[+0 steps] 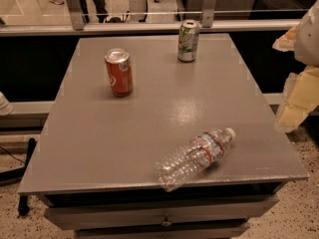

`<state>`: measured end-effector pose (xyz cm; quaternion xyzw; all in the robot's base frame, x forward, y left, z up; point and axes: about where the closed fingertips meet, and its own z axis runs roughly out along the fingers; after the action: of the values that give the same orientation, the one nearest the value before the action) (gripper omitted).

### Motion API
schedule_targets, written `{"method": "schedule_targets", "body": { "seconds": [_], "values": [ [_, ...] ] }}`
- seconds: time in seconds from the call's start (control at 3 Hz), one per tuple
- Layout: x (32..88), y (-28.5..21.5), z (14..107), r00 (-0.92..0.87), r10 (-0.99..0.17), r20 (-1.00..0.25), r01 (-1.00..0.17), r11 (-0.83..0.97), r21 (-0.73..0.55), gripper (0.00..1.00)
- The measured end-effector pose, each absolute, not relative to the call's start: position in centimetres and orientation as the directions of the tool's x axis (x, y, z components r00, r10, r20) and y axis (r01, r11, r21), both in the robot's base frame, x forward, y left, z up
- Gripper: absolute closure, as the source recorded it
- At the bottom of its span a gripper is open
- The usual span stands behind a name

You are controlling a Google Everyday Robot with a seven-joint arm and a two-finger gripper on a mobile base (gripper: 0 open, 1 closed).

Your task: Pick water bottle

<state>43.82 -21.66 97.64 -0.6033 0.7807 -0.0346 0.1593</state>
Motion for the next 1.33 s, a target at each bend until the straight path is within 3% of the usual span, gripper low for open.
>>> {"method": "schedule_targets", "body": {
  "seconds": [0.33, 1.33],
  "values": [
    [43.8, -21.7, 97.6, -0.221, -0.953, -0.207, -0.931, 0.270, -0.246, 0.00],
    [44.5, -16.6, 92.6, -0.117, -0.914, -0.388, -0.961, 0.203, -0.189, 0.00]
  ]
}}
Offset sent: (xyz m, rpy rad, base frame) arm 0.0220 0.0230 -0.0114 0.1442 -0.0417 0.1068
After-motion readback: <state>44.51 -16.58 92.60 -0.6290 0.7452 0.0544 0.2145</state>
